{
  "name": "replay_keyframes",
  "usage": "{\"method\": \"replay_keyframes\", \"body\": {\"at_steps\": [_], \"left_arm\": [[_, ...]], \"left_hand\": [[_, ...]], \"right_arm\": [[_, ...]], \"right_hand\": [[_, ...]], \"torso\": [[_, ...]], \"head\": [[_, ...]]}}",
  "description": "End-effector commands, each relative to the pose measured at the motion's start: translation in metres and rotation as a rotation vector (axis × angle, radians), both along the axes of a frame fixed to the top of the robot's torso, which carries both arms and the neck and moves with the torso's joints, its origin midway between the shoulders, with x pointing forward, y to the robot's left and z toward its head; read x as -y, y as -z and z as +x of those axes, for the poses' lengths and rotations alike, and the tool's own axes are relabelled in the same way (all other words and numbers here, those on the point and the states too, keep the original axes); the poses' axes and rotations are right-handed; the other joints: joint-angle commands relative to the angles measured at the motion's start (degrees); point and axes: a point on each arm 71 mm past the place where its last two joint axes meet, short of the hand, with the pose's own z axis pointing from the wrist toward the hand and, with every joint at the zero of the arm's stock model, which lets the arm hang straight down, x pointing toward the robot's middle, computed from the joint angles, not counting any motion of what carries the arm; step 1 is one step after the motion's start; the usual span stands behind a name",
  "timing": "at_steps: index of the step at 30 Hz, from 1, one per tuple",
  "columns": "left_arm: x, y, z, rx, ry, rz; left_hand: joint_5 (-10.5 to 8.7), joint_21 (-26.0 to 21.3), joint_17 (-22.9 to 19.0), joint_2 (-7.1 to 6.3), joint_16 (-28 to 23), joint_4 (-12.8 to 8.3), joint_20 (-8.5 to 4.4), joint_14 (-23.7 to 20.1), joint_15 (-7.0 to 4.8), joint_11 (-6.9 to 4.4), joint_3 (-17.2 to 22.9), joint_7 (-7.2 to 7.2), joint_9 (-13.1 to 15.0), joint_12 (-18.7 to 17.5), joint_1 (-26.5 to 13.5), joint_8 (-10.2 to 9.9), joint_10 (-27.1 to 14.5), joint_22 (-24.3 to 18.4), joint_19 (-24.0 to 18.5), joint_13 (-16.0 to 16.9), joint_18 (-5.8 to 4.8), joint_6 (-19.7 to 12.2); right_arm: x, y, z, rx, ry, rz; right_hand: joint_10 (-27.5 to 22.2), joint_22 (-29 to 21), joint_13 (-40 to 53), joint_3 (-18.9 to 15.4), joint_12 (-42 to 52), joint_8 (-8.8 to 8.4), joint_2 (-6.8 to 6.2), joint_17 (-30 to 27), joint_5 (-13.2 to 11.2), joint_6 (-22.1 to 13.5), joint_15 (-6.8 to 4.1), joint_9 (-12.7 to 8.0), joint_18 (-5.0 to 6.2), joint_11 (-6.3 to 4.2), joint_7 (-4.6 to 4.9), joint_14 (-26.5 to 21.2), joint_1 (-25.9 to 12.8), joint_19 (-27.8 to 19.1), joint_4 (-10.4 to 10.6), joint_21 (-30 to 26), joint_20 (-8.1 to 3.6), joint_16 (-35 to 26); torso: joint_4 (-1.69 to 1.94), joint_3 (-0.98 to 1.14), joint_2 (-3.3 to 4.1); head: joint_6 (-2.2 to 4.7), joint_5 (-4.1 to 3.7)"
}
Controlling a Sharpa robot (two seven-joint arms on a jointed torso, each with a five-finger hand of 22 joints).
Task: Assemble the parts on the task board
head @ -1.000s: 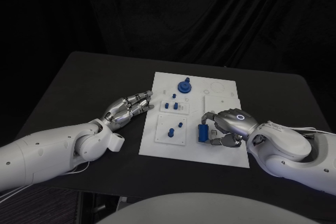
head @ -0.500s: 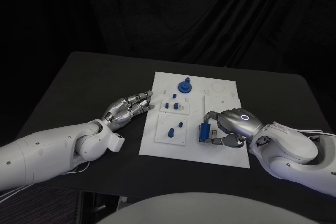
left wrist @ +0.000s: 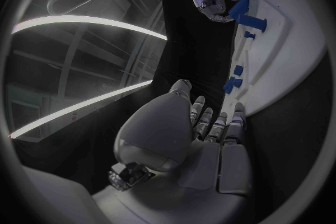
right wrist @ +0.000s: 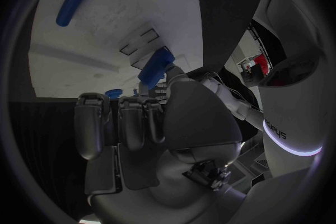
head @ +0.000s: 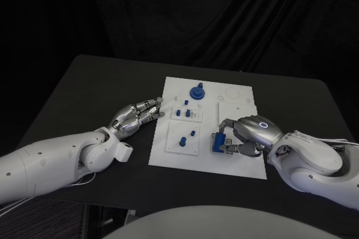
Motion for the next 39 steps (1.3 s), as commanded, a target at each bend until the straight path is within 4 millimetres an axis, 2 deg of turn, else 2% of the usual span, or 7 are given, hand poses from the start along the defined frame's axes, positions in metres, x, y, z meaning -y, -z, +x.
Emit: {"method": "replay_keyframes", "body": {"at_steps": [1,10,16,18,22,25,39], "left_arm": [[0.001,-0.001,-0.001,0.007,0.008,-0.020],[0.001,-0.001,-0.001,0.006,0.008,-0.019],[0.001,0.000,-0.001,0.006,0.008,-0.019],[0.001,0.000,-0.001,0.006,0.008,-0.019],[0.001,0.000,-0.001,0.005,0.008,-0.019],[0.001,0.000,-0.001,0.005,0.008,-0.019],[0.001,0.001,-0.001,0.002,0.009,-0.019]], "left_hand": [[-0.34,0.37,0.08,0.37,0.33,-0.01,0.19,0.03,0.24,0.19,0.41,0.26,0.08,0.22,0.33,0.18,0.16,0.04,0.34,0.06,-1.19,0.12],[-0.35,0.39,0.09,0.37,0.35,0.00,0.19,0.05,0.24,0.21,0.42,0.27,0.09,0.24,0.31,0.19,0.18,0.13,0.40,0.06,-1.20,0.17],[-0.35,0.39,0.09,0.37,0.35,0.00,0.19,0.05,0.24,0.21,0.42,0.27,0.09,0.24,0.31,0.19,0.18,0.13,0.40,0.06,-1.20,0.17],[-0.35,0.39,0.09,0.37,0.35,0.00,0.19,0.05,0.24,0.21,0.42,0.27,0.09,0.24,0.31,0.19,0.18,0.13,0.40,0.06,-1.20,0.17],[-0.39,0.39,0.08,0.37,0.34,0.05,0.19,0.03,0.25,0.25,0.46,0.31,0.08,0.25,0.26,0.18,0.19,0.05,0.39,0.06,-1.21,0.12],[-0.39,0.39,0.08,0.37,0.34,0.05,0.19,0.03,0.25,0.25,0.46,0.31,0.08,0.25,0.26,0.18,0.19,0.05,0.39,0.06,-1.21,0.12],[-0.39,0.39,0.08,0.37,0.34,0.05,0.19,0.03,0.25,0.25,0.46,0.31,0.08,0.25,0.26,0.18,0.19,0.05,0.39,0.06,-1.21,0.12]], "right_arm": [[0.000,0.003,-0.002,-0.035,0.002,-0.016],[0.002,0.007,-0.001,-0.067,0.012,-0.051],[0.003,0.008,0.000,-0.071,0.031,-0.058],[0.003,0.007,0.000,-0.066,0.037,-0.052],[0.003,0.005,0.000,-0.049,0.042,-0.031],[0.004,0.003,0.000,-0.029,0.044,-0.004],[0.007,-0.003,-0.008,0.066,0.088,0.033]], "right_hand": [[5.84,13.74,15.06,-0.15,0.15,-0.58,-0.37,12.83,-0.10,-0.56,-0.24,-0.39,-0.33,-0.38,0.03,5.45,0.06,4.08,-0.22,0.08,-0.31,-0.11],[5.84,13.53,15.06,-0.30,0.15,-2.99,-0.23,12.74,-0.11,-1.66,-0.08,-2.46,-0.17,-0.15,0.34,5.43,0.34,3.75,-1.07,-0.53,-0.20,-0.14],[5.84,12.90,15.06,-0.43,0.15,-10.27,-0.83,11.32,-0.03,-9.17,0.64,-8.66,0.29,0.66,1.37,5.09,0.59,2.80,-1.09,-2.35,0.44,-0.77],[5.84,12.58,15.06,0.48,0.15,-15.42,-2.89,10.24,0.27,-15.04,0.69,-12.60,0.54,0.73,1.32,4.81,1.24,2.28,0.32,-3.33,0.55,-1.27],[5.84,12.34,15.06,1.13,0.15,-17.21,-5.19,9.58,0.60,-17.42,0.69,-14.60,0.71,0.68,1.30,4.63,1.21,1.90,0.87,-4.06,0.57,-1.58],[5.84,12.29,15.06,0.85,0.15,-16.35,-6.27,9.40,0.83,-17.22,0.67,-14.59,0.75,0.68,1.34,4.58,0.19,1.82,0.97,-4.24,0.55,-1.67],[5.84,12.30,15.06,0.67,0.15,4.67,-6.31,9.58,0.44,-9.68,1.27,-7.96,0.76,1.47,2.08,4.66,-5.96,1.90,0.91,-4.40,1.14,-1.56]], "torso": [[-0.03,0.02,-0.02],[0.03,-0.03,-0.01],[0.08,-0.07,0.00],[0.08,-0.05,-0.02],[0.07,-0.03,-0.02],[0.07,-0.02,0.00],[0.05,0.02,-0.04]], "head": [[-0.01,0.05],[-0.01,0.02],[-0.01,0.00],[-0.01,0.01],[-0.01,0.08],[-0.01,0.08],[-0.01,-0.13]]}}
